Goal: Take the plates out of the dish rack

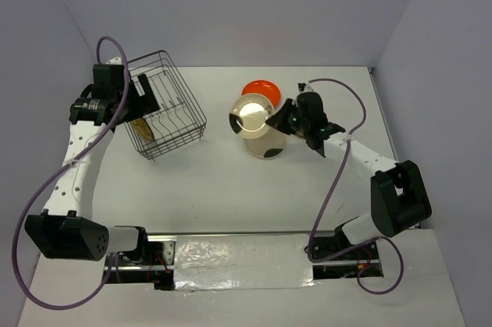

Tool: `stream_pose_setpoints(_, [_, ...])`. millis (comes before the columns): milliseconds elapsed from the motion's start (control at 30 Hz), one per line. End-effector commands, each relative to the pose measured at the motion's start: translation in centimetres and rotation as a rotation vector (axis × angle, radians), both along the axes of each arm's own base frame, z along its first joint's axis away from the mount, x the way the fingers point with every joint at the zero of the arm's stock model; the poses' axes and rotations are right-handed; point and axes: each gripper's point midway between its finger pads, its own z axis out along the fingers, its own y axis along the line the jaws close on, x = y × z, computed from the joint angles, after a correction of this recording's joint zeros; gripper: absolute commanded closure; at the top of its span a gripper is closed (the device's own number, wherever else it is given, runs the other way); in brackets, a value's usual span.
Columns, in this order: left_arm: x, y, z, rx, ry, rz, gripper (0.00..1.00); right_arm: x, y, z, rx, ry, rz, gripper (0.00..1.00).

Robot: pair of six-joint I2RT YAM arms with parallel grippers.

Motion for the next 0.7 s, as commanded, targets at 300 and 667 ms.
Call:
stream_pose_setpoints(300, [-2.0,4.3,0.3,0.179,0.015,0.157,0.0,-0.3,-5.3,-7.5,-0.036,0.141,0.079,0.85])
stream_pose_setpoints(667, [-2.6,5.8,-0.4,0.243,0.058,0.21,0.01,0.5,-7.5,-8.4,-0.314,0.223,0.004,0.12])
